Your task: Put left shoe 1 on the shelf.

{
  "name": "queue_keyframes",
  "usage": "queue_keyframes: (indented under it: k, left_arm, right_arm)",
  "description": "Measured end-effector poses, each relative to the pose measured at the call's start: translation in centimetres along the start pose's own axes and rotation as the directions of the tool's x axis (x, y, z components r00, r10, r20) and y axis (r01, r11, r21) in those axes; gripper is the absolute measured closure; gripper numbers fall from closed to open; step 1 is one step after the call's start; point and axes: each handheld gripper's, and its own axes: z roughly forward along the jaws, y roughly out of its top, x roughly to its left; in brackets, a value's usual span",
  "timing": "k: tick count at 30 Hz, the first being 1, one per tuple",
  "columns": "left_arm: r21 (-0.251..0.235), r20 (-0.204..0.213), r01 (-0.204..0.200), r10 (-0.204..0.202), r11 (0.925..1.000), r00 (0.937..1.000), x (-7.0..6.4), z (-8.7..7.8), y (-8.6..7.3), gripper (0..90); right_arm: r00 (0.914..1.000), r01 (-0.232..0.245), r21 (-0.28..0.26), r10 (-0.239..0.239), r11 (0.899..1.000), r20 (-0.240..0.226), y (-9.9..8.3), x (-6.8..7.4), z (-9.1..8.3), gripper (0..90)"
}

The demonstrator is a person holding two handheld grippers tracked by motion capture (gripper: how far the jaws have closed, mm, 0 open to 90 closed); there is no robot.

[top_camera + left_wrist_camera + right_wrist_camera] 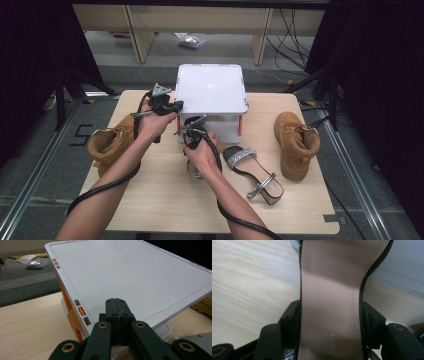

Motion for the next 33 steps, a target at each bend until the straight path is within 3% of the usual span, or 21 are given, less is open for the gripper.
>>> queue_keyframes:
  k: [1,2,3,6,9,11,12,17,18,19,20,22,23,24,25,27,28,30,31,32,33]
  left_arm:
    - [-0.002,0.001,0.002,-0.002,1.0,1.0,0.0,0.0,0.0,88.9]
    - [-0.002,0.001,0.002,-0.002,1.0,1.0,0.0,0.0,0.0,88.9]
    - [-0.004,0.001,0.003,-0.003,1.0,1.0,0.1,0.0,-0.1,89.0]
    - [-0.003,0.002,0.004,-0.004,1.0,1.0,0.1,0.0,-0.1,88.9]
    - [-0.005,0.001,0.005,-0.005,1.0,1.0,0.0,0.0,-0.1,88.9]
    - [-0.004,0.001,0.004,-0.004,1.0,1.0,0.0,0.0,-0.1,88.9]
    - [-0.004,0.001,0.004,-0.004,1.0,1.0,0.0,0.0,-0.1,88.9]
    - [-0.002,0.001,0.003,-0.003,1.0,1.0,0.1,0.0,0.0,88.9]
    - [-0.004,0.0,0.001,-0.001,1.0,1.0,0.0,0.0,-0.1,89.0]
    - [-0.004,0.0,0.001,-0.001,1.0,1.0,0.0,0.0,-0.1,88.9]
    - [-0.003,-0.002,0.0,0.0,1.0,1.0,0.0,0.0,0.0,88.9]
    - [-0.003,-0.002,0.0,0.0,1.0,1.0,0.0,0.0,0.0,88.9]
    - [-0.003,-0.002,0.0,0.0,1.0,1.0,0.0,0.0,0.0,88.9]
    - [-0.003,0.002,0.001,-0.001,1.0,1.0,0.1,-0.1,-0.1,88.9]
    - [-0.004,0.002,0.0,0.0,1.0,1.0,0.1,-0.1,-0.1,89.0]
    - [-0.005,0.004,0.003,-0.003,1.0,1.0,0.1,-0.1,-0.1,89.0]
    - [-0.002,0.004,0.002,-0.002,1.0,1.0,0.1,-0.1,-0.1,88.9]
    - [-0.003,0.002,0.003,-0.003,1.0,1.0,0.0,-0.1,-0.1,89.0]
    - [-0.002,-0.002,-0.002,0.002,1.0,1.0,0.0,-0.1,-0.1,89.0]
    - [-0.001,-0.003,-0.003,0.003,1.0,1.0,0.0,-0.1,0.0,89.0]
    - [-0.001,-0.003,-0.003,0.003,1.0,1.0,0.0,-0.1,0.0,88.9]
  right_arm:
    - [0.999,0.02,-0.034,-0.019,0.999,0.041,-0.2,0.1,0.6,43.2]
    - [0.9987,0.021,-0.04,-0.019,0.999,0.047,-0.2,0.1,0.7,43.2]
    - [0.9999,-0.009,0.002,0.008,1.0,0.014,0.1,0.0,0.3,43.2]
    - [0.9993,-0.037,0.001,0.037,0.999,-0.001,0.2,0.1,0.4,43.1]
    - [0.9997,-0.024,-0.007,0.024,1.0,0.009,0.2,-0.1,0.6,43.1]
    - [0.999,-0.045,0.005,0.045,0.999,0.007,0.3,0.1,0.8,43.0]
    - [0.9997,-0.023,0.01,0.023,1.0,0.004,0.3,-0.1,0.8,42.9]
    - [0.9998,-0.014,0.005,0.014,1.0,0.018,0.3,0.1,0.7,41.4]
    - [0.9989,-0.043,-0.01,0.043,0.999,0.02,0.3,0.3,0.4,38.7]
    - [0.9989,-0.043,-0.01,0.043,0.999,0.02,0.3,0.3,0.4,38.7]
    - [0.9993,-0.024,-0.05,0.025,0.998,0.028,0.3,0.3,-0.1,36.6]
    - [0.9994,-0.012,-0.057,0.014,0.998,0.032,0.2,0.2,-0.2,36.1]
    - [0.9992,-0.033,-0.051,0.034,0.998,0.022,0.2,0.3,-0.8,35.9]
    - [0.9997,-0.014,-0.08,0.016,0.997,0.021,-0.1,0.2,-1.7,36.3]
    - [0.999,-0.044,-0.086,0.045,0.995,0.005,-0.2,0.4,-2.2,36.7]
    - [0.9994,-0.035,-0.099,0.034,0.995,-0.007,-0.4,0.3,-2.6,37.4]
    - [0.9996,-0.025,-0.129,0.023,0.991,-0.015,-0.9,-0.1,-3.6,42.3]
    - [0.9998,-0.012,-0.134,0.01,0.991,-0.018,-1.0,-0.2,-4.0,44.9]
    - [0.9989,-0.029,-0.131,0.024,0.991,-0.041,-1.4,-0.5,-5.0,55.3]
    - [0.9972,-0.034,-0.123,0.026,0.992,-0.07,-1.7,-0.8,-5.5,59.5]
    - [0.9972,-0.034,-0.123,0.026,0.992,-0.07,-1.7,-0.8,-5.5,59.5]
